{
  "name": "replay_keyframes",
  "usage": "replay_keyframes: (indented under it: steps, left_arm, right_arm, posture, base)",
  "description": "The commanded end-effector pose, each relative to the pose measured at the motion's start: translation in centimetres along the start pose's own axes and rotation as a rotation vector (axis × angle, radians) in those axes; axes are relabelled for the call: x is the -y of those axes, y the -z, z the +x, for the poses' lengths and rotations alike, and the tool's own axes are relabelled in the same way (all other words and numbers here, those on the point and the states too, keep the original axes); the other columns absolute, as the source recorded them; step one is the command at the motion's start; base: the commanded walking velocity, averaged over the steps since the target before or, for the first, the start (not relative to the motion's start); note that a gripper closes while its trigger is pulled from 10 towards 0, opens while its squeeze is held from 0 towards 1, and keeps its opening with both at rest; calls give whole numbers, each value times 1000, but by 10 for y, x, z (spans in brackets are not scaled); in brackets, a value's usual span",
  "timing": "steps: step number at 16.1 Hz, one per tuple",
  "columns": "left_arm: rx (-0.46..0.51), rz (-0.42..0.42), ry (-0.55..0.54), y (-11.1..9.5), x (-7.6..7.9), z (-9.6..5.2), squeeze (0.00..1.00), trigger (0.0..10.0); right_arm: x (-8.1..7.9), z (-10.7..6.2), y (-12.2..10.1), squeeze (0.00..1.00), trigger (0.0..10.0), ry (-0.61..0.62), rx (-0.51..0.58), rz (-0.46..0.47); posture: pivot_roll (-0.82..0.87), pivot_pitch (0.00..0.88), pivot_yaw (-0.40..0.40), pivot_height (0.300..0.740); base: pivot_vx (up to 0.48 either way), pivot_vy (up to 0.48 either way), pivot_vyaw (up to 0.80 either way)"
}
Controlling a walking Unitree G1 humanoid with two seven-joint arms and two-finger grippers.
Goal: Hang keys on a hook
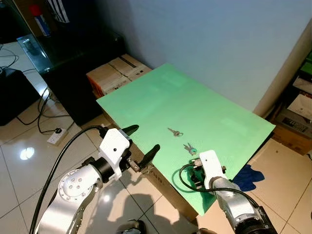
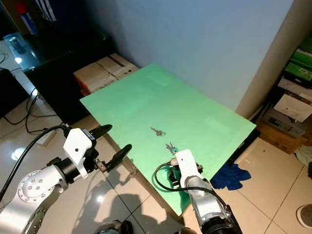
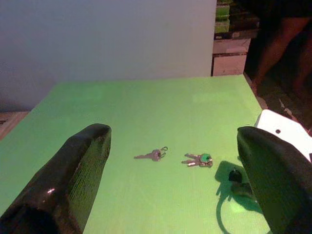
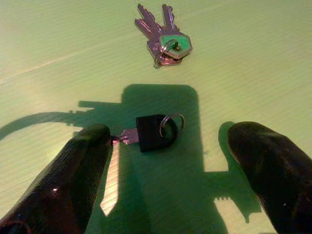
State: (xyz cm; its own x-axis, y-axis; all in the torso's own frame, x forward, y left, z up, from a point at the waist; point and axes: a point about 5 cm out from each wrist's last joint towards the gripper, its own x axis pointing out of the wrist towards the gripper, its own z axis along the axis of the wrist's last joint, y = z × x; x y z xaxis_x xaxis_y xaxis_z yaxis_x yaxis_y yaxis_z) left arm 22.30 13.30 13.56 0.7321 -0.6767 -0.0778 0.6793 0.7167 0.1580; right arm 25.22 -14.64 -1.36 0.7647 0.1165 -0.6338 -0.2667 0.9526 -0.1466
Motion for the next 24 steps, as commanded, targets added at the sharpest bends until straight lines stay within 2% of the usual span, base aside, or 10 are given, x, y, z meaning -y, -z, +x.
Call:
replay_keyframes:
  steps: [1, 2, 3, 4, 6, 7, 11, 15, 24]
  left_arm:
    - [8, 12, 1, -5, -2, -4, 0, 10000]
    - [7, 14, 3, -5, -2, -4, 0, 10000]
    - [5, 15, 5, -5, -3, -4, 0, 10000]
    - [3, 18, 8, -5, -3, -5, 0, 10000]
    - [1, 22, 11, -6, -4, -5, 0, 10000]
    - [2, 24, 11, -6, -5, -5, 0, 10000]
    - [-1, 25, 12, -6, -4, -5, 0, 10000]
    - [-1, 27, 13, -6, -4, -5, 0, 10000]
    - [-9, 37, 12, -5, -6, -6, 0, 10000]
  right_arm:
    - [-2, -1, 6, 0, 980, 8, -9, 30]
    - [-2, -1, 7, 0, 1059, 15, -8, 34]
    - [-1, 0, 5, 0, 2235, 29, 4, 43]
    - [0, 0, 5, 0, 2941, 35, 12, 51]
    - [1, 1, 4, 0, 8627, 51, 28, 47]
    - [2, 2, 4, 0, 10000, 58, 31, 44]
    - [7, 1, -1, 0, 10000, 96, 69, 45]
    - [6, 1, -7, 0, 10000, 91, 102, 36]
    - [-20, 2, -9, 0, 10000, -108, 141, 61]
  posture:
    - [85, 124, 102, 740]
    - [85, 124, 102, 740]
    - [86, 122, 106, 740]
    - [88, 122, 110, 740]
    - [93, 116, 114, 740]
    - [94, 113, 114, 740]
    - [88, 105, 112, 740]
    - [84, 103, 111, 740]
    - [92, 105, 112, 740]
  base:
    - [0, 0, 0]
    - [0, 0, 0]
    - [0, 0, 0]
    - [0, 0, 0]
    - [0, 0, 0]
    - [0, 0, 0]
    - [0, 0, 0]
    - [0, 0, 0]
    - [0, 0, 0]
